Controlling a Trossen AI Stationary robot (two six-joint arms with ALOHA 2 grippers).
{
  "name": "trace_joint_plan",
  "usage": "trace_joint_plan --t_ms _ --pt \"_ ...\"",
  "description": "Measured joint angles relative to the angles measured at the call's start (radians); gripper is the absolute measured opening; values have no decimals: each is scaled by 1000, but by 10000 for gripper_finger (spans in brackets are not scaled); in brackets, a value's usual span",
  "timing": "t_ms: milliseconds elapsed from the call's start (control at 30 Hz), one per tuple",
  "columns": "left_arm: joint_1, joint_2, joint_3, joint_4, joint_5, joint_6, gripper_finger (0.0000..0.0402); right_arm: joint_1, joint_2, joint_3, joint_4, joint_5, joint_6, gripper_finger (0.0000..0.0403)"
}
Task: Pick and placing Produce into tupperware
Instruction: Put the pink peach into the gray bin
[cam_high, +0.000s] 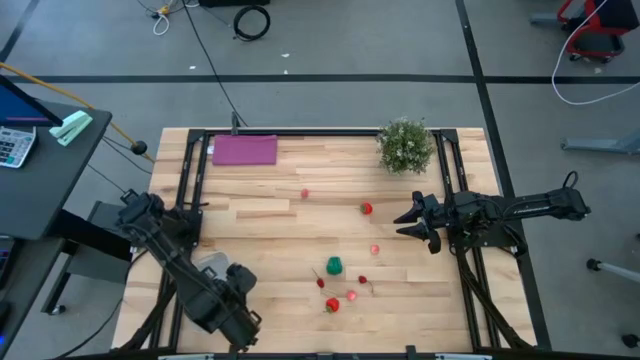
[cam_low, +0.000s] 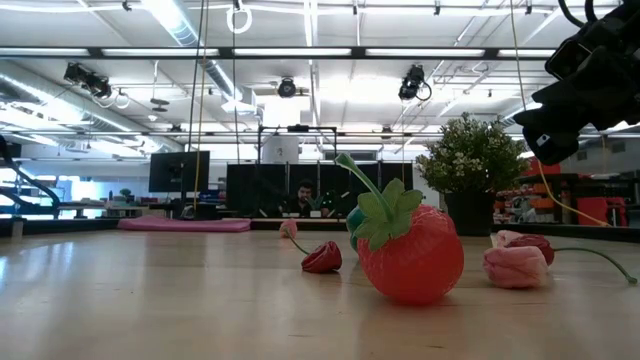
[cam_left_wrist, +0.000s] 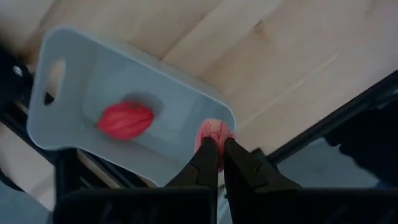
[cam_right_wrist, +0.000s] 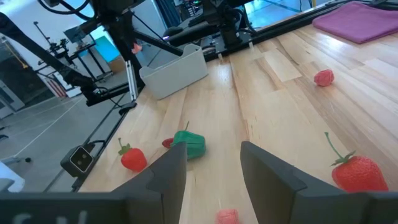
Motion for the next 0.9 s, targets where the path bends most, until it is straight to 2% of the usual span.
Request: trace_joint_plan --t_ms 300,467,567,667,900 --pt "-54 10 -1 11 0 -207 15 0 0 0 0 0 0 160" --pt "-79 12 -93 86 -1 -270 20 0 0 0 0 0 0 160" --pt "-86 13 -190 157 6 -268 30 0 0 0 0 0 0 160" --pt "-87 13 -276 187 75 -227 36 0 0 0 0 0 0 160" --pt "-81 13 -357 203 104 -186 42 0 0 0 0 0 0 160"
